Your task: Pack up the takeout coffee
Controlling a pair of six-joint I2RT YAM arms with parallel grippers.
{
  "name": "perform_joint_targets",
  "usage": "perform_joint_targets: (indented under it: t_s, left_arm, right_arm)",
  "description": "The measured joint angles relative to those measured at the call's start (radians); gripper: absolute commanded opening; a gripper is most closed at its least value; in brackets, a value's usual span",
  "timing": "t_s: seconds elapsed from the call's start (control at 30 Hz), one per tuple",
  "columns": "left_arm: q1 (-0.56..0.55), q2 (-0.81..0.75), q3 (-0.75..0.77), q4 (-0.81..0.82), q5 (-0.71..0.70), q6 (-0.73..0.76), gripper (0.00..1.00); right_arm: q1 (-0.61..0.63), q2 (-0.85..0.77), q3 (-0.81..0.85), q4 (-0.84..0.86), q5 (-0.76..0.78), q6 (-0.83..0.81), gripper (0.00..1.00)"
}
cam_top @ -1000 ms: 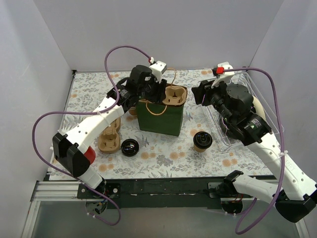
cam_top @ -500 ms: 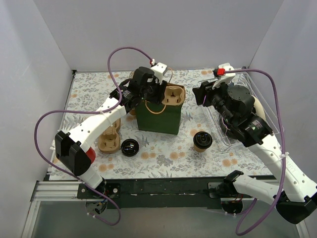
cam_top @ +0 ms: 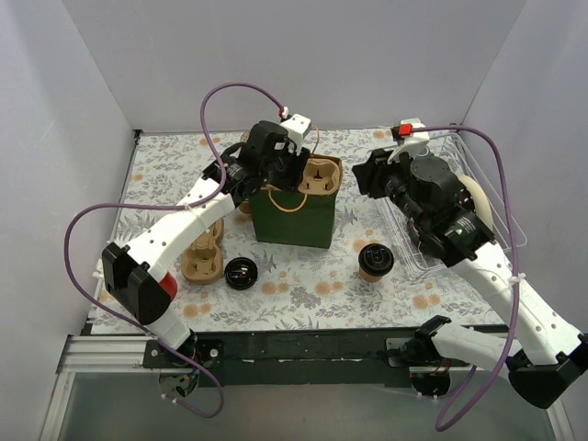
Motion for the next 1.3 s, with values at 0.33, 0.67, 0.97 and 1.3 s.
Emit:
perform_joint_targets:
  t_s: [0.33, 0.67, 0.97, 1.3]
  left_arm:
    - [-0.003, 0.011, 0.0, -0.018, -0.027, 0.013, 0.08]
    - [-0.007, 0.015, -0.034, 0.002, -0.038, 0.023, 0.08]
    - [-0.01, 0.017, -0.081, 0.029, -0.03, 0.018, 0.07]
    - [-0.012, 0.021, -0.162, 0.069, -0.026, -0.008, 0.07]
  right_arm:
    - [-0.019, 0.139, 0.002, -0.01, -0.03, 0.159, 0.35]
    - [-0.037, 0.185, 0.013, 0.002, -0.057, 0.203, 0.38]
    - [-0.043, 0.235, 0.013, 0.002, -0.073, 0.214, 0.38]
    - [-0.043, 0.243, 0.013, 0.002, -0.105, 0.214, 0.26]
